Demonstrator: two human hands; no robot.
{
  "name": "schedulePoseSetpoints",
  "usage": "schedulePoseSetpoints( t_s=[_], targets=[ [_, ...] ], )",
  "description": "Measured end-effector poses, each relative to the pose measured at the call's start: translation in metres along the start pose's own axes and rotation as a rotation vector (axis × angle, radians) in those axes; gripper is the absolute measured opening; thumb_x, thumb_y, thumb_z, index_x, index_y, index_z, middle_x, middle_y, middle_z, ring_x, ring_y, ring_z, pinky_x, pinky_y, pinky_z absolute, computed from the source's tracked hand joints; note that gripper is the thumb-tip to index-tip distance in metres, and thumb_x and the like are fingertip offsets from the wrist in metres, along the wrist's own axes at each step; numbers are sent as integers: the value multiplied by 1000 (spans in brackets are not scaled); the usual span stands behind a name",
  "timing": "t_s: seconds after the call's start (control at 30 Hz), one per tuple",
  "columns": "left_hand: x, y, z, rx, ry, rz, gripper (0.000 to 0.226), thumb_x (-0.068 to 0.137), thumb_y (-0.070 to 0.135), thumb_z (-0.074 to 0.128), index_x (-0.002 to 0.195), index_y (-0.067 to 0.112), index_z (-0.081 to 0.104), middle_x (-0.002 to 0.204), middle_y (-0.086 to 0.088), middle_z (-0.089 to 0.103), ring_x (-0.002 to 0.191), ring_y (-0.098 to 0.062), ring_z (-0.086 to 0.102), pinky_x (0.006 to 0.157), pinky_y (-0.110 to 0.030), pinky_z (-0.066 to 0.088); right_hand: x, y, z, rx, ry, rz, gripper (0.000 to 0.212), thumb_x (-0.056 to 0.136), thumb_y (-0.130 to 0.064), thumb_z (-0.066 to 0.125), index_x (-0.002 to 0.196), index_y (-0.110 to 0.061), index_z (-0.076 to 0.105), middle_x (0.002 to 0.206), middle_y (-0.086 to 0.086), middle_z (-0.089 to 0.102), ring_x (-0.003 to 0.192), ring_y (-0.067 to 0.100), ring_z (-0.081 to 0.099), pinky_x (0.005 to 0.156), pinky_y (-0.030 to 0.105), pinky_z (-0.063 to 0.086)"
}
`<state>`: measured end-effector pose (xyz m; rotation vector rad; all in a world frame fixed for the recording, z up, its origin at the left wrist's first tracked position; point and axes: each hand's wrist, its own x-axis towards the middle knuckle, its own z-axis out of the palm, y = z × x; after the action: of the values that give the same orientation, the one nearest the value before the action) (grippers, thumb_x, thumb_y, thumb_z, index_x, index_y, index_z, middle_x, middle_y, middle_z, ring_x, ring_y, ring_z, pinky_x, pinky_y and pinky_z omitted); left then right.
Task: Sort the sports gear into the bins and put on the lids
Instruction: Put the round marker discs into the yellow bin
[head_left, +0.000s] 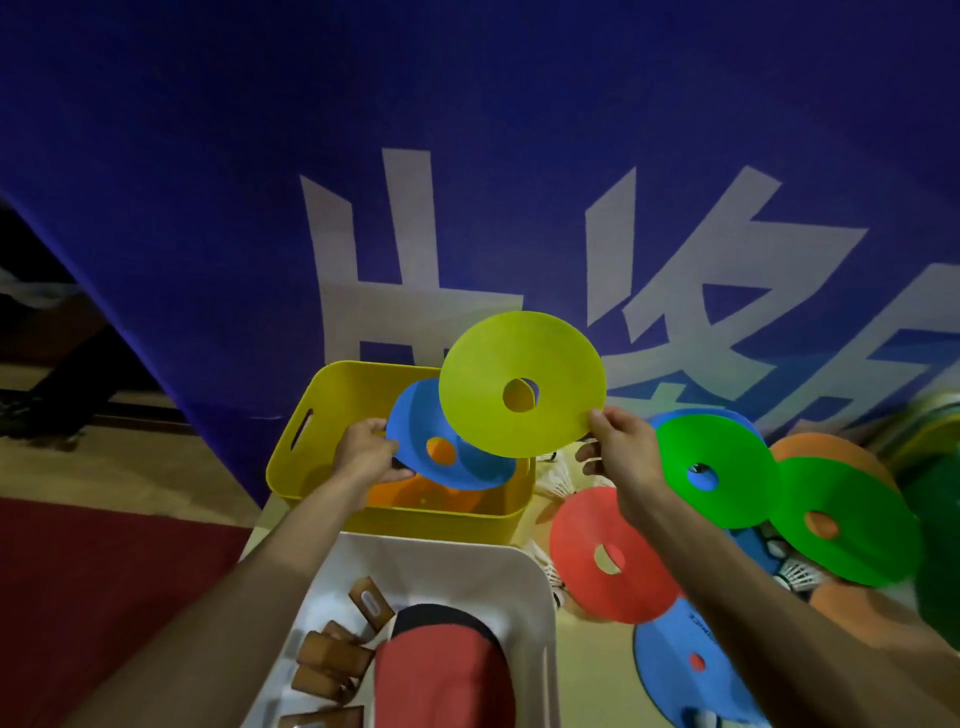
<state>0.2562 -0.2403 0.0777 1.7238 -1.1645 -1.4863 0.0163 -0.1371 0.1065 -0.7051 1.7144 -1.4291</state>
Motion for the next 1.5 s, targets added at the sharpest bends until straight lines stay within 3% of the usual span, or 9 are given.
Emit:
schedulePoseSetpoints(
  t_s=[0.33, 0.47, 0.53, 0.67, 0.87, 0.97, 1.07, 1.3, 1.5],
  targets=[
    [23, -27, -6, 161, -70, -40, 49, 87, 5, 54, 134, 13, 46, 122, -17, 60, 102, -31, 62, 73, -40, 56, -5, 9, 13, -186, 48, -49, 19, 99, -13, 47, 97, -3, 63, 69, 8, 59, 52, 17, 56, 43, 26, 43],
    [22, -28, -20, 208, -20, 70, 44, 85, 8, 50, 128, 15, 54, 121, -15, 62, 111, -31, 58, 95, -46, 51, -4, 12, 25, -251, 38, -66, 17, 98, -12, 49, 106, -4, 62, 68, 8, 61, 52, 19, 56, 42, 26, 42],
    [17, -25, -30, 156, -6, 131, 37, 86, 7, 51, 119, 18, 60, 121, -14, 62, 111, -29, 58, 98, -47, 48, -3, 14, 33, -294, 25, -82, 19, 97, -12, 50, 113, -9, 60, 68, 8, 63, 51, 20, 57, 44, 27, 42],
    [-2, -14, -52, 72, 23, 221, 26, 90, 6, 50, 103, 25, 60, 114, -7, 63, 108, -27, 61, 97, -48, 49, 1, 16, 55, -403, -11, -72, 26, 98, -14, 49, 122, -8, 56, 69, 10, 64, 50, 20, 58, 43, 27, 42],
    [-32, -4, -70, 5, 40, 313, 19, 94, 9, 53, 108, 18, 62, 110, -9, 64, 101, -26, 65, 92, -43, 52, 3, 26, 86, -501, -100, 18, 38, 99, -21, 47, 135, -7, 47, 74, 14, 67, 46, 20, 55, 38, 24, 37],
    [-42, -1, -71, 12, 30, 324, 17, 94, 11, 54, 107, 18, 62, 107, -8, 65, 100, -25, 65, 93, -44, 52, -1, 27, 88, -576, -122, 38, 36, 99, -22, 47, 131, -6, 49, 81, 14, 70, 45, 19, 56, 37, 23, 37],
    [-50, 1, -65, 12, 14, 333, 16, 95, 11, 53, 106, 19, 62, 107, -7, 65, 99, -23, 65, 92, -41, 53, -3, 25, 80, -632, -118, 49, 34, 92, -12, 50, 125, -5, 53, 80, 12, 72, 43, 18, 57, 36, 21, 35],
    [-70, 11, -29, 12, -84, 361, 17, 95, 10, 53, 108, 17, 61, 110, -11, 65, 96, -20, 66, 90, -35, 52, -7, 11, 38, -575, -53, 40, 32, 86, -3, 50, 116, -5, 60, 76, 9, 72, 45, 18, 58, 42, 24, 40],
    [-90, 14, 18, 27, -123, 378, 15, 94, 12, 54, 105, 21, 61, 109, -9, 66, 96, -19, 67, 88, -34, 53, -7, 12, -13, -545, -50, 72, 29, 86, -3, 46, 112, -8, 59, 73, 5, 70, 41, 16, 56, 37, 20, 36]
  ],
)
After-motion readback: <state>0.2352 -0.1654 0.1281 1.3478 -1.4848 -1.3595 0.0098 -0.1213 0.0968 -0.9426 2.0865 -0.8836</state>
